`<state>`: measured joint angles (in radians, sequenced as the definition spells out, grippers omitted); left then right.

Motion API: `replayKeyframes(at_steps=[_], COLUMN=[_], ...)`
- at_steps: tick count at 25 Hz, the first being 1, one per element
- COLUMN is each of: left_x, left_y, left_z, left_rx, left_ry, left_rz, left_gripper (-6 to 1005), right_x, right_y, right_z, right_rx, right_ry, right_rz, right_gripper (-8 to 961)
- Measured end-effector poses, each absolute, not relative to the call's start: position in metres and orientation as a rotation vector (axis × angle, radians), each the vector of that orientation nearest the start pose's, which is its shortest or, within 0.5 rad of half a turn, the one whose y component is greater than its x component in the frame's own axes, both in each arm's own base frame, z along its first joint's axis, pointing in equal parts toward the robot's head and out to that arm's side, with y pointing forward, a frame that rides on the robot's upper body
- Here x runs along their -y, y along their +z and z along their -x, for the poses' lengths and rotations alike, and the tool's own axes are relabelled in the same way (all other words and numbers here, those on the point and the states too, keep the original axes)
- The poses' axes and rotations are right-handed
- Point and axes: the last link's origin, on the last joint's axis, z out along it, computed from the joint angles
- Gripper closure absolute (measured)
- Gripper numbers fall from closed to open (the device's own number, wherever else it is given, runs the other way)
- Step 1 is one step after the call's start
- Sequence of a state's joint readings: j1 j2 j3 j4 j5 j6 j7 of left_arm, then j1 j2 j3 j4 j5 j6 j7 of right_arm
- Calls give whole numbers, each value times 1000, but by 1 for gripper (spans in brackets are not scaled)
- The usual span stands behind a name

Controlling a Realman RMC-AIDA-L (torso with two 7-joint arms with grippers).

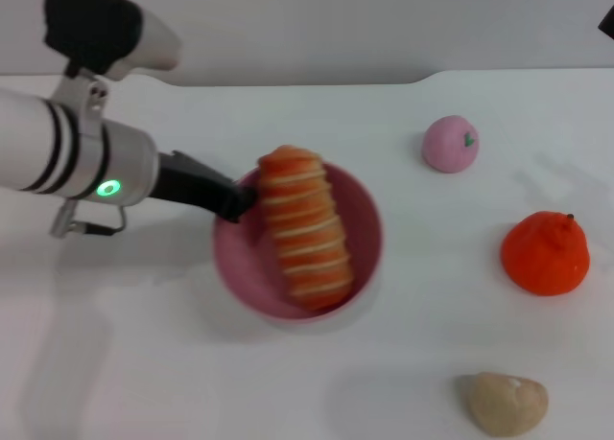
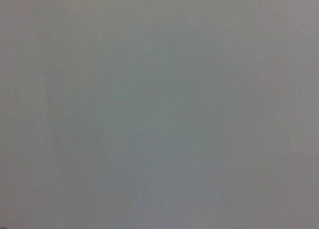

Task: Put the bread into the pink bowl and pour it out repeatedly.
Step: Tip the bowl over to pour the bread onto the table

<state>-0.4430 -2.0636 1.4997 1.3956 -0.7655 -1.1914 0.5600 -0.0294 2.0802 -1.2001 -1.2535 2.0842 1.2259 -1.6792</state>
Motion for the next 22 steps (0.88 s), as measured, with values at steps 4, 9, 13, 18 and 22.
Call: replayKeyframes(at_steps=[4, 9, 13, 18, 22], left_x=[-362, -365, -369, -372, -375], left_y=[-24, -37, -43, -46, -48], left_z=[160, 141, 127, 117, 111], left_rx=[830, 727, 659, 607, 562], left_ry=[18, -22, -68, -103, -151], left_rz=[2543, 2560, 2559, 2551, 2524], left_gripper=[945, 945, 944, 944, 944], right_x=[-283, -283, -283, -278, -274], right_y=[96, 97, 96, 108, 121], right_z=[-245, -255, -259, -270, -282], right_rx=[-517, -528, -523, -498, -502], right_ry=[1120, 1096, 1076, 1037, 1014], right_rz=[2050, 2026, 2031, 1976, 1915], right_gripper=[483, 484, 484, 484, 484])
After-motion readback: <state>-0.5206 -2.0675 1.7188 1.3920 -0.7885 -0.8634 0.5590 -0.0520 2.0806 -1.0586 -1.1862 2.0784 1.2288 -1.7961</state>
